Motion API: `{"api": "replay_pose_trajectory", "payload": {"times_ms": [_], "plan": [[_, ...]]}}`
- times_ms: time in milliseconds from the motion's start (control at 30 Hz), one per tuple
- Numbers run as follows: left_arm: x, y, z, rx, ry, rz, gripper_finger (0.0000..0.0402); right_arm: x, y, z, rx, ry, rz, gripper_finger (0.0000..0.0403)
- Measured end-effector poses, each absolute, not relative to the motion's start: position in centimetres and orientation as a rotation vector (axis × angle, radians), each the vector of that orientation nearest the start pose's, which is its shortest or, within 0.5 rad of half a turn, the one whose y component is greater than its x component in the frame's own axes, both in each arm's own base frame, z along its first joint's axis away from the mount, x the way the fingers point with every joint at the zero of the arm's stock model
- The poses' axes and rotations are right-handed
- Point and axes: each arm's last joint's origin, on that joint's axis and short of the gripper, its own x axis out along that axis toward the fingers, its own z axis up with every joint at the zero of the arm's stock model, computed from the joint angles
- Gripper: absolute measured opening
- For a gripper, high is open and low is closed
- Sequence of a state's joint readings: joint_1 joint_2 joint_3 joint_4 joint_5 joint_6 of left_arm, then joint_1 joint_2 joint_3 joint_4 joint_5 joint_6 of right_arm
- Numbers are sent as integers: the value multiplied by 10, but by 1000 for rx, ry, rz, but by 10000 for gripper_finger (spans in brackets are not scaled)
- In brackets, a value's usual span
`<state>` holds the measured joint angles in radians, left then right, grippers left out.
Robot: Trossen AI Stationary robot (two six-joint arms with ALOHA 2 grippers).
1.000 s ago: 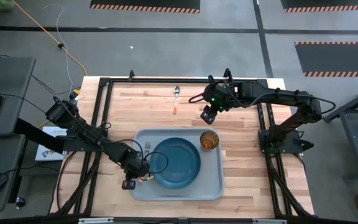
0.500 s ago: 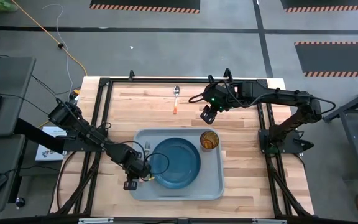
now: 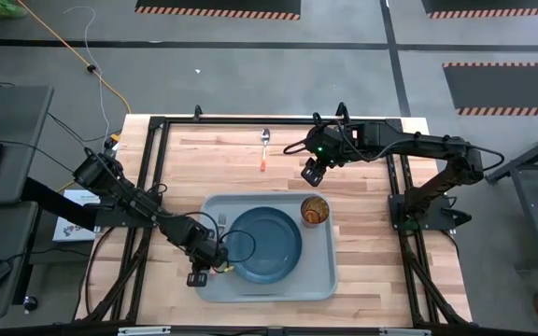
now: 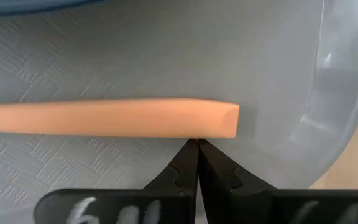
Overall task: Pick and place plate/cup/fork/spoon on tray
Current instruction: Put the orange fork on the gray serving tray to the left of the blue plate
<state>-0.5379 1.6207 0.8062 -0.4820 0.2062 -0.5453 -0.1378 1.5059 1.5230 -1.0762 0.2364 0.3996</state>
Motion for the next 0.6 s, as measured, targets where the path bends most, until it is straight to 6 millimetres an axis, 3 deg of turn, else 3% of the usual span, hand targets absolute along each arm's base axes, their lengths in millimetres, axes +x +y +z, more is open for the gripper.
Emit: {"api": "replay_pose_trajectory", "payload": {"times_ms": [600], "plan": [[237,-148,140,-230,1345,-314,0,290,-47,348,304,980,-545,206]]}}
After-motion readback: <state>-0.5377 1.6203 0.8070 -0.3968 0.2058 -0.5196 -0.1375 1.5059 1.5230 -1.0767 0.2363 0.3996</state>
